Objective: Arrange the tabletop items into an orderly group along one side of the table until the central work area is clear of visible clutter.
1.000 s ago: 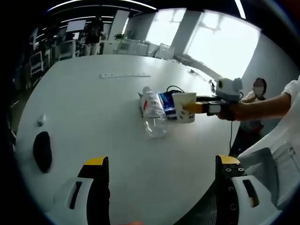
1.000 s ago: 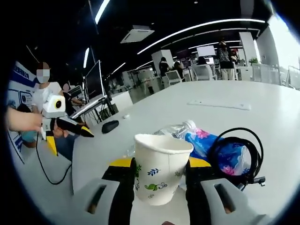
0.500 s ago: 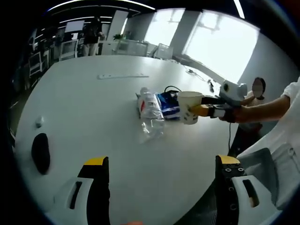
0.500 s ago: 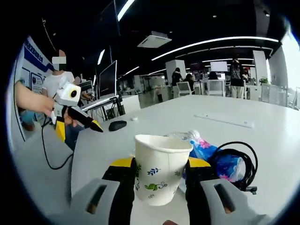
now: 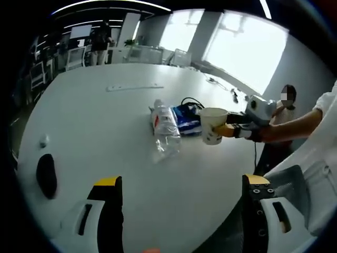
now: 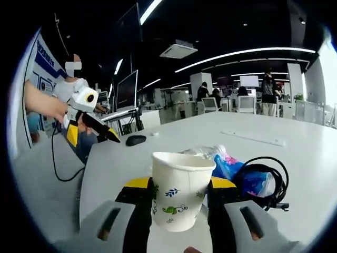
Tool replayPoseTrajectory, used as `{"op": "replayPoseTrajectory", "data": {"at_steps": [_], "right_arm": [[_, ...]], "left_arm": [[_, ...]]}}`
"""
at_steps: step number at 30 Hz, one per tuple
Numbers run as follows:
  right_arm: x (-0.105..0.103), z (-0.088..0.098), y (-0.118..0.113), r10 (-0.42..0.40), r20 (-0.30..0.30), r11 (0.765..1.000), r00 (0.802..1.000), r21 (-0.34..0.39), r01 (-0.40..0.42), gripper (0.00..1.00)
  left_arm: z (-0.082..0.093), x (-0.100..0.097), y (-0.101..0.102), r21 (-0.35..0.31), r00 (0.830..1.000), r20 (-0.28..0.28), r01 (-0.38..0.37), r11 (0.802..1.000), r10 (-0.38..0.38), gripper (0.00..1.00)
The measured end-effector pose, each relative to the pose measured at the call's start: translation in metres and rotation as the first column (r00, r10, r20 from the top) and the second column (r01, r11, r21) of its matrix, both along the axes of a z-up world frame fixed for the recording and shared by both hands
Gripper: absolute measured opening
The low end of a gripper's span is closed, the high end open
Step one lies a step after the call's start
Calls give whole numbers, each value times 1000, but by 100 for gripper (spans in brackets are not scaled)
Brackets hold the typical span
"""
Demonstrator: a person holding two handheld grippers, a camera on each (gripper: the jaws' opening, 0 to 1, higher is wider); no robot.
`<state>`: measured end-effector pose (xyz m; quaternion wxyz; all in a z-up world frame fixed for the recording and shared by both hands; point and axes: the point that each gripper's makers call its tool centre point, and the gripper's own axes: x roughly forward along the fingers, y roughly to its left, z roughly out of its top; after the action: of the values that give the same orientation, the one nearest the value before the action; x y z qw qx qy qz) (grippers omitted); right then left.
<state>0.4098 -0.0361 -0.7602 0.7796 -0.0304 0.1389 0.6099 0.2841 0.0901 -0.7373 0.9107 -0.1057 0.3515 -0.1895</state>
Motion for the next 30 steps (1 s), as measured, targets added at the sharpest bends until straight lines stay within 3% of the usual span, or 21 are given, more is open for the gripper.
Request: {"op": "replayPoseTrajectory", "data": {"at_steps": [15, 30], "right_arm": [[-9, -12, 3, 46, 5, 999, 999, -3, -46, 38], [-8, -21, 2, 56, 9, 998, 998, -1, -56, 38]], "left_arm": [[-1, -6, -2, 12, 1000, -9, 14, 1000, -14, 92], [22, 6, -4, -80, 996, 83, -34, 996, 40, 92]]}}
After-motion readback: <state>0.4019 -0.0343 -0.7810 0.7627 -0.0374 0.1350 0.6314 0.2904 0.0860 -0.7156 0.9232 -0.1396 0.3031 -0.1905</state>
